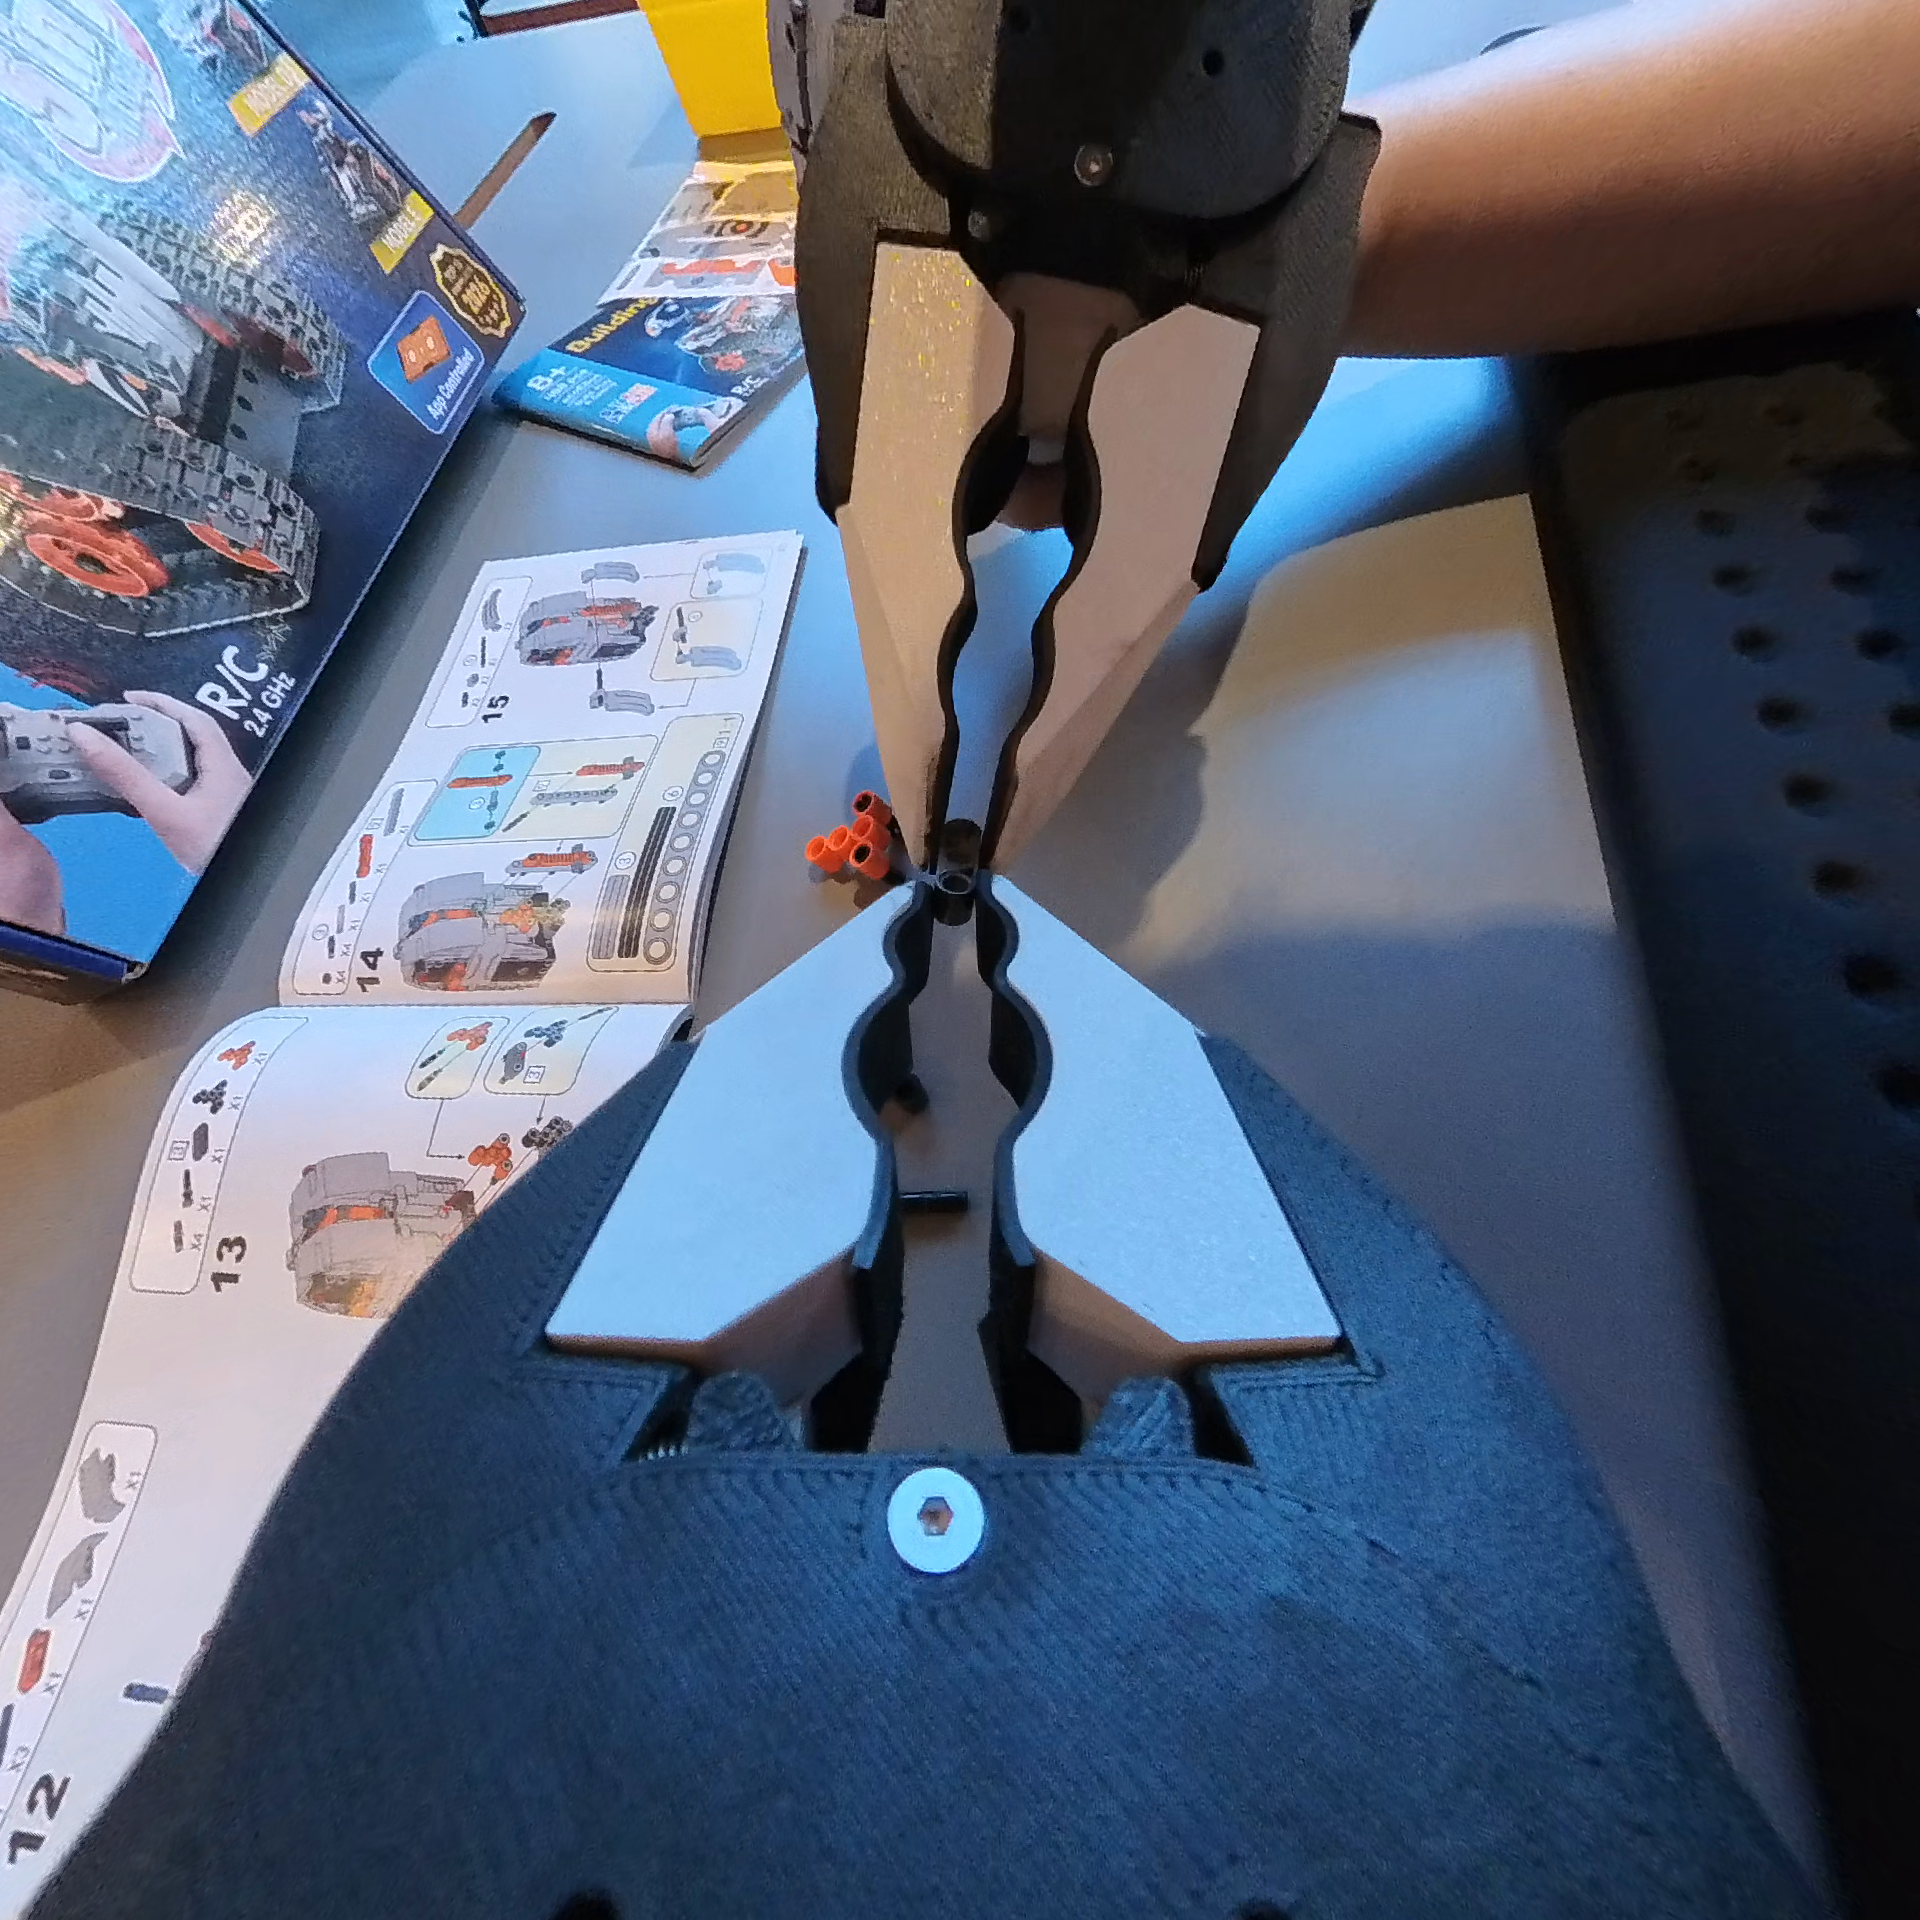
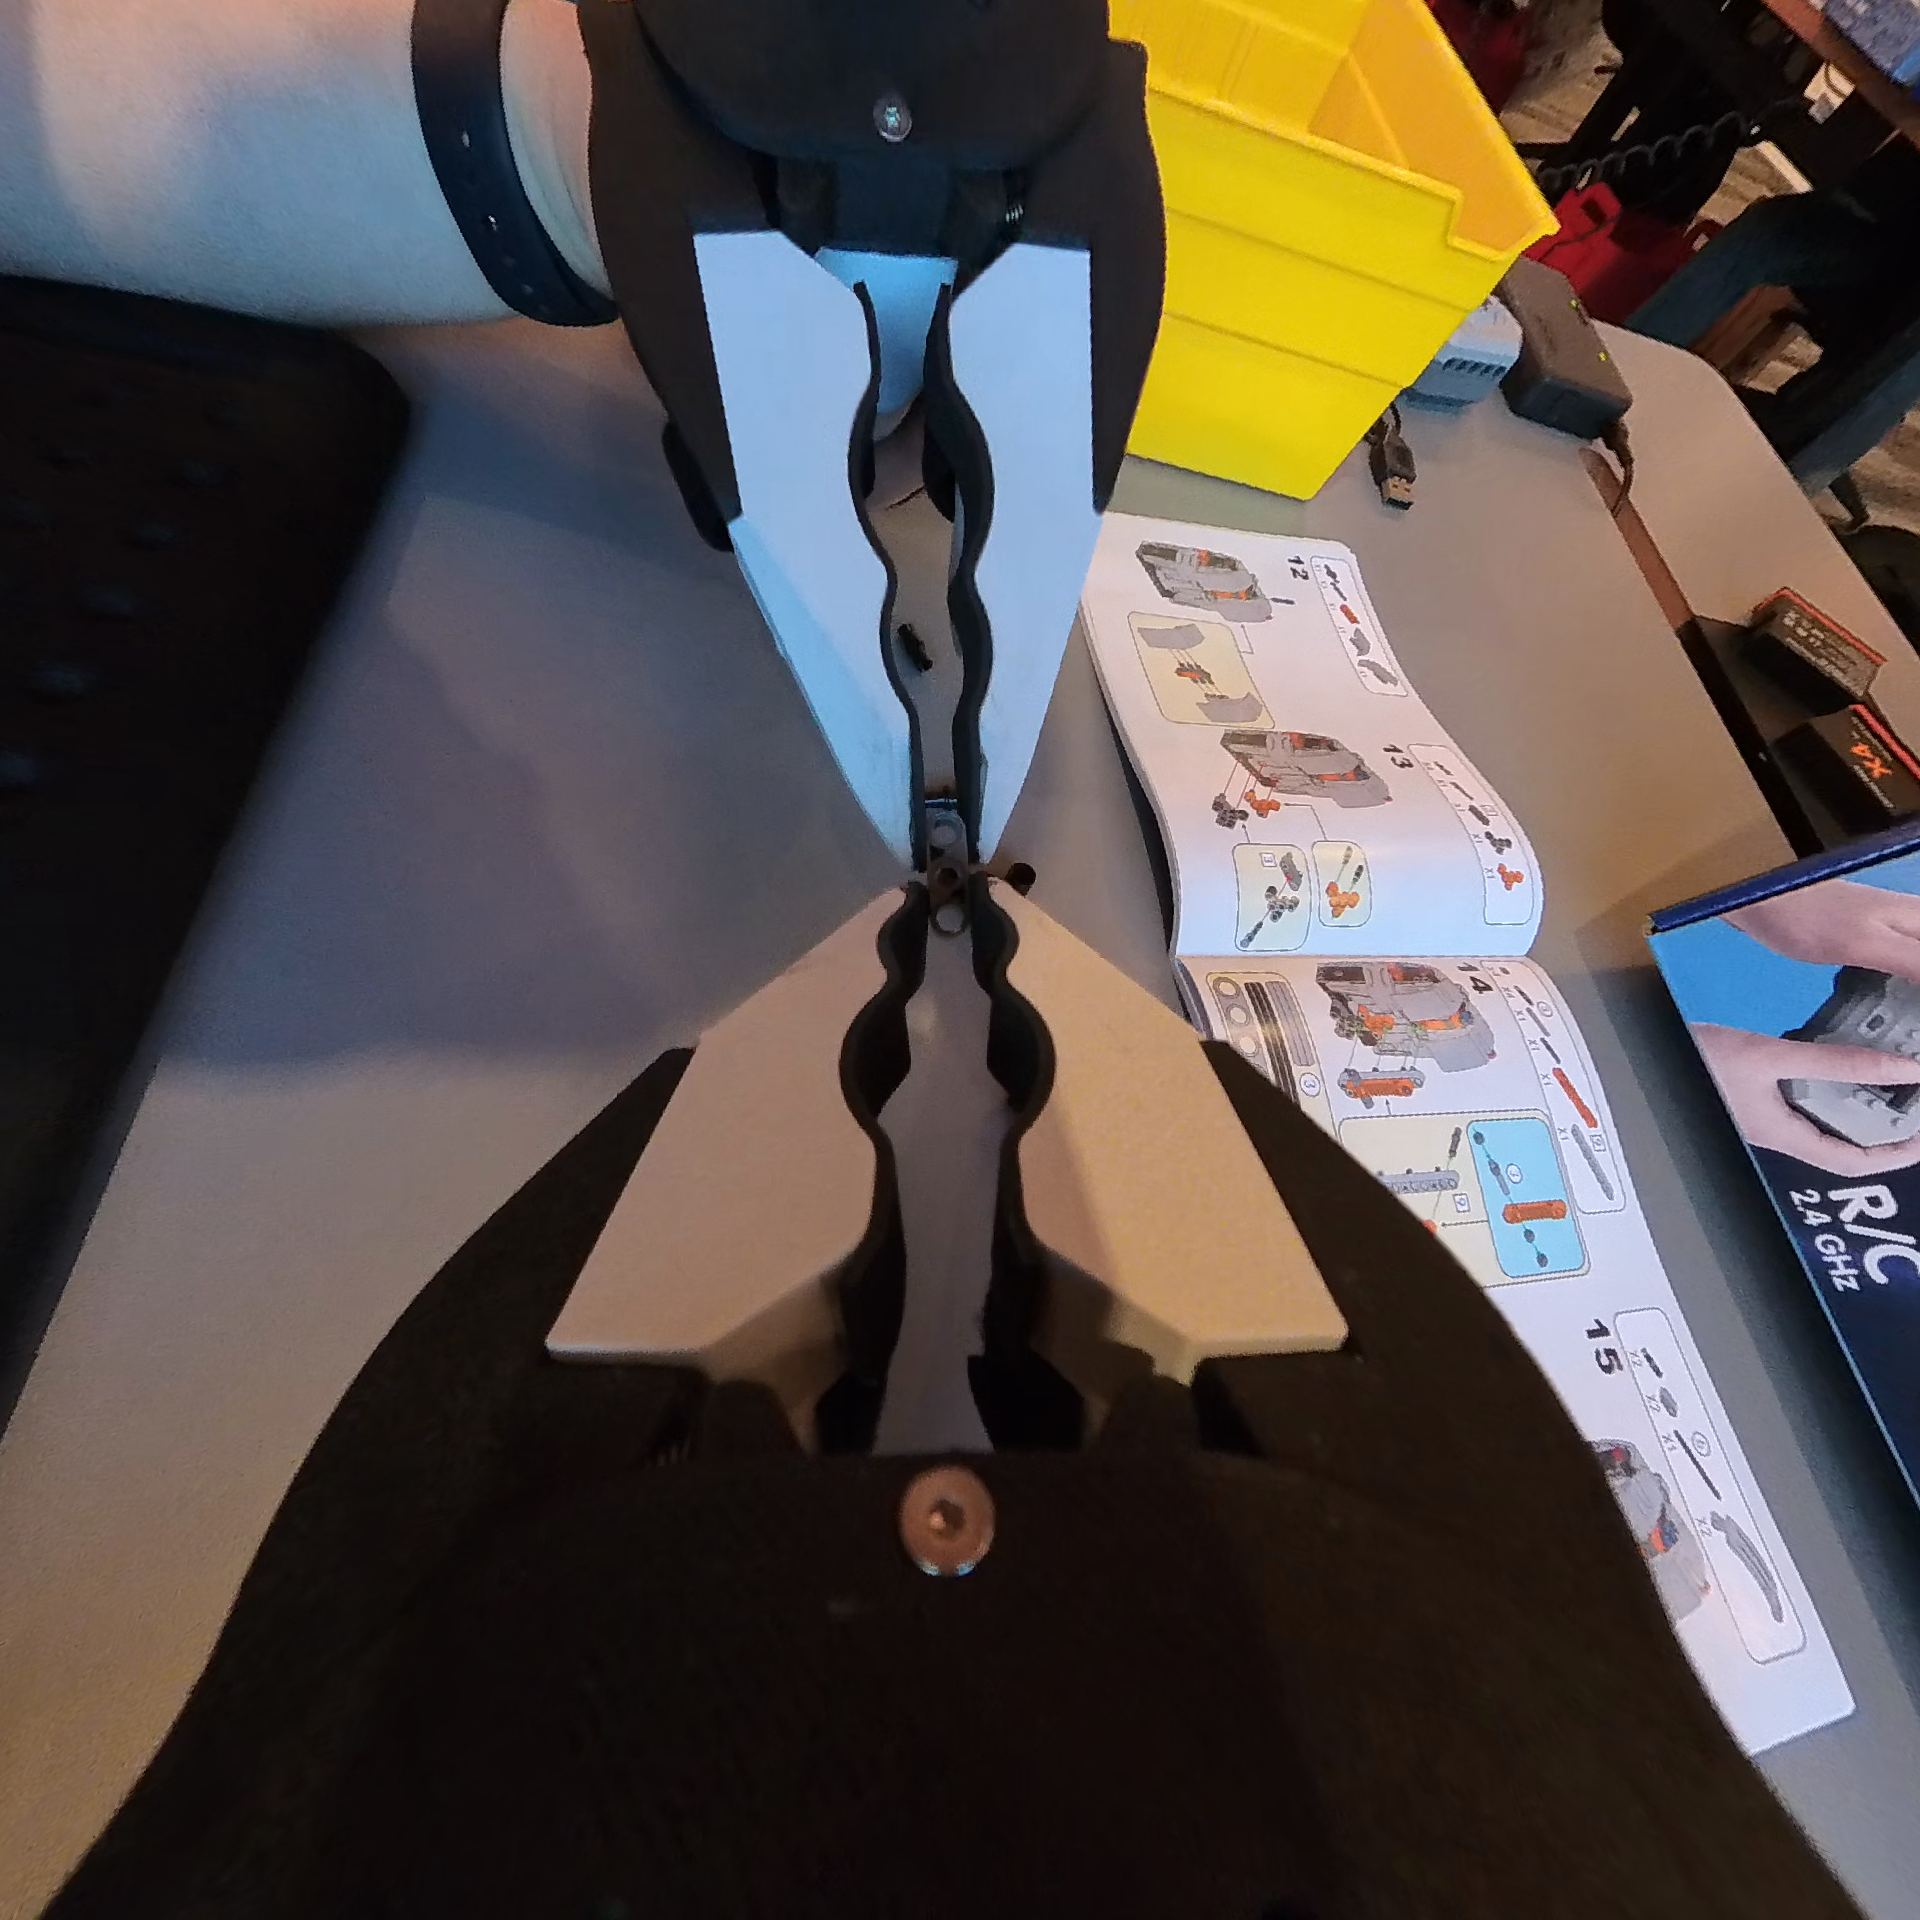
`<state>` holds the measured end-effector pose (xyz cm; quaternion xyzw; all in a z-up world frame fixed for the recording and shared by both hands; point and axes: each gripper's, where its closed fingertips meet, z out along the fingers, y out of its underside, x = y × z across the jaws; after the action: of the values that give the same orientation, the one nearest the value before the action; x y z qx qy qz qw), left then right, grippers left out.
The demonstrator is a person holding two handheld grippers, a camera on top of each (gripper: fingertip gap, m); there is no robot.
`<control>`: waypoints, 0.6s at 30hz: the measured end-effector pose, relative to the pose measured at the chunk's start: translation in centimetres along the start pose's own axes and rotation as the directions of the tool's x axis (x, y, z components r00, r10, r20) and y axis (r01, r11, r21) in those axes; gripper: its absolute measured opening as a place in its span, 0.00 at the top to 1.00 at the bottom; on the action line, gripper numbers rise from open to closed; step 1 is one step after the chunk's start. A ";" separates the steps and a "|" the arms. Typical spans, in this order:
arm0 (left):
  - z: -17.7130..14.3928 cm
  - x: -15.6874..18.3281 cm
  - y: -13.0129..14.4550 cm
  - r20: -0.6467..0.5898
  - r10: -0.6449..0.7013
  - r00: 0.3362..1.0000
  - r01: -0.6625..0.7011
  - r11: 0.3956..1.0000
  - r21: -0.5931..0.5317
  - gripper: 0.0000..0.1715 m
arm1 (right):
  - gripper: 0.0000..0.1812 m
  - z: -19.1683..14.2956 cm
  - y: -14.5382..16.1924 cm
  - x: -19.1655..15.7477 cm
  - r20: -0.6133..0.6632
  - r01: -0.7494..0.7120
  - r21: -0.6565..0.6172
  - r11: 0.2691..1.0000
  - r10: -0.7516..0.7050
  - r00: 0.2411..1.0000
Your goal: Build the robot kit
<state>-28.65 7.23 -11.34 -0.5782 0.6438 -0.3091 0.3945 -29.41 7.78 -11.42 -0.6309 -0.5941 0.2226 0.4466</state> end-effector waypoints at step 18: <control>0.3 0.1 0.7 -0.009 -0.022 1.000 0.021 0.999 -0.038 0.97 | 0.97 0.4 0.6 -0.2 -0.012 0.032 -0.046 0.998 -0.033 0.999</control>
<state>-28.71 7.27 -12.09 -0.5909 0.6451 -0.3041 0.3771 -29.47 7.82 -12.20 -0.6328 -0.6063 0.1974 0.4393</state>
